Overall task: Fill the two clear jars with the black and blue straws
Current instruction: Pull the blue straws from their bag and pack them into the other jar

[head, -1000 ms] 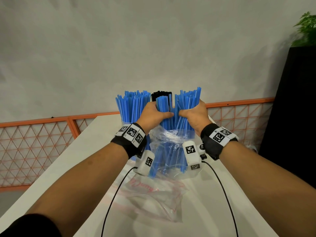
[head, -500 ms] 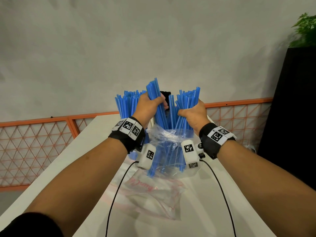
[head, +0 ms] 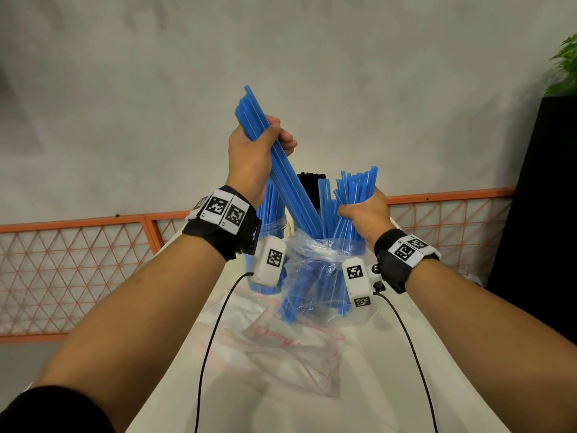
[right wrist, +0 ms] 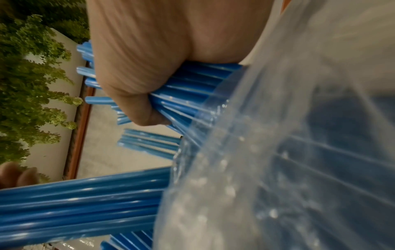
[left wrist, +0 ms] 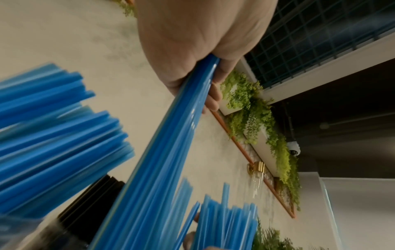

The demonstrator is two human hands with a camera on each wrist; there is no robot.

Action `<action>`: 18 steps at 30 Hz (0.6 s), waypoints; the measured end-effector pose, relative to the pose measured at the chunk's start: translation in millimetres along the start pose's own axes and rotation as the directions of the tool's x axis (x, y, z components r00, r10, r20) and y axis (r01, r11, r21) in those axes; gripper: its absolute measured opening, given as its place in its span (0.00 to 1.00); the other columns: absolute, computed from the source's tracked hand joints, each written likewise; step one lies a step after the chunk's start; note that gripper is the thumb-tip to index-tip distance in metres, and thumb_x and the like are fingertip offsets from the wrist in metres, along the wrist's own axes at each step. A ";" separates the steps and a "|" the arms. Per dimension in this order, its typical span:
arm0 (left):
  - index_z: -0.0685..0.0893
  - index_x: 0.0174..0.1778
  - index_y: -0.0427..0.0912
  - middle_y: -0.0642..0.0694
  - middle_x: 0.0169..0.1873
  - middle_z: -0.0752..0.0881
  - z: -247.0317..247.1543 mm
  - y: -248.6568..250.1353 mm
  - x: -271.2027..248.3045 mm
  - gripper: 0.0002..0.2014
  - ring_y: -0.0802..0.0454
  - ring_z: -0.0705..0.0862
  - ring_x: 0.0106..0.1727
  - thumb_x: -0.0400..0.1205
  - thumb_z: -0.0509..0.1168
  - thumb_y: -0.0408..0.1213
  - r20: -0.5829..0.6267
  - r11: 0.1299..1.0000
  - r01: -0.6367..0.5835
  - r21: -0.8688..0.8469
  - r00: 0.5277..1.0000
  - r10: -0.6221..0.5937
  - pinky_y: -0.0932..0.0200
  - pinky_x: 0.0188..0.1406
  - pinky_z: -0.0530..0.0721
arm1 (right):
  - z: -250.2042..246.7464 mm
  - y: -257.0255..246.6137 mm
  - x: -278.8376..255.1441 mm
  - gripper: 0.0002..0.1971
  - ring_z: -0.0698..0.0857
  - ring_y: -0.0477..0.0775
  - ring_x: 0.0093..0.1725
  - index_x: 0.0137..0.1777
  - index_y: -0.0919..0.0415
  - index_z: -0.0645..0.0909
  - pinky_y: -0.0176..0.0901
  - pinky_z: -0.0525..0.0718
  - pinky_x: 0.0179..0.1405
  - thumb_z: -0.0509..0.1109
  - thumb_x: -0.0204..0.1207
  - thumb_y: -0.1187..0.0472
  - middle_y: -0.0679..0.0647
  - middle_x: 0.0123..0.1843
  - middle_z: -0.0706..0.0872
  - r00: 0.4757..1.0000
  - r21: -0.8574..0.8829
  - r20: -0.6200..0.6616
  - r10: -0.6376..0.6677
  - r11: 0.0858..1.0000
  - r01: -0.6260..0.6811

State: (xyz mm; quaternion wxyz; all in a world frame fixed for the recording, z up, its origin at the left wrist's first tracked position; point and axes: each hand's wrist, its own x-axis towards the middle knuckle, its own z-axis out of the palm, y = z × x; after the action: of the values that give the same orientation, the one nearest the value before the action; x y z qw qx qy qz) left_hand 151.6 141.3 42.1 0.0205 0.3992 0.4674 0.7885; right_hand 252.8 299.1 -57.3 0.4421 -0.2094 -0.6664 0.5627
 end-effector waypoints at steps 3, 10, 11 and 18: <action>0.78 0.51 0.35 0.39 0.36 0.87 -5.9 10.9 0.8 0.02 0.41 0.89 0.42 0.86 0.61 0.26 -0.036 0.999 -0.048 -0.008 0.998 0.048 0.42 0.53 0.90 | -0.9 0.6 -0.5 0.18 0.88 0.56 0.45 0.55 0.67 0.80 0.39 0.86 0.38 0.76 0.66 0.77 0.60 0.47 0.86 1.000 0.000 -0.002 0.002 1.000 -0.002; 0.78 0.49 0.37 0.41 0.34 0.87 -21.4 34.3 8.7 0.04 0.41 0.89 0.40 0.86 0.59 0.25 -0.093 0.991 -0.131 0.013 0.987 0.131 0.45 0.49 0.89 | -0.1 0.1 -1.2 0.20 0.88 0.62 0.52 0.58 0.68 0.79 0.52 0.89 0.50 0.75 0.67 0.77 0.65 0.54 0.87 1.000 0.003 -0.015 0.015 1.000 -0.015; 0.78 0.48 0.38 0.42 0.33 0.87 -23.6 36.3 9.4 0.05 0.42 0.88 0.39 0.86 0.59 0.25 -0.090 0.991 -0.133 0.019 0.987 0.134 0.46 0.48 0.89 | -0.2 -0.4 -1.5 0.20 0.88 0.62 0.52 0.58 0.68 0.79 0.53 0.89 0.51 0.76 0.67 0.77 0.65 0.54 0.87 1.000 0.006 -0.017 0.017 1.000 -0.017; 0.78 0.48 0.37 0.43 0.31 0.84 -48.4 -4.6 -13.8 0.05 0.47 0.83 0.32 0.85 0.60 0.25 0.006 0.988 -0.005 0.157 1.000 0.005 0.53 0.39 0.86 | -0.2 -1.3 -6.0 0.17 0.88 0.53 0.47 0.51 0.60 0.80 0.35 0.86 0.39 0.76 0.67 0.78 0.58 0.50 0.88 1.000 0.042 -0.007 -0.030 0.999 0.030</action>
State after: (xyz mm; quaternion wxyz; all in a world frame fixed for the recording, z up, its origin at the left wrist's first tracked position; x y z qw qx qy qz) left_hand 128.0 103.4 18.4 -0.0117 0.4028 0.5268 0.7484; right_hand 256.4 294.2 -58.1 0.4567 -0.1920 -0.6561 0.5692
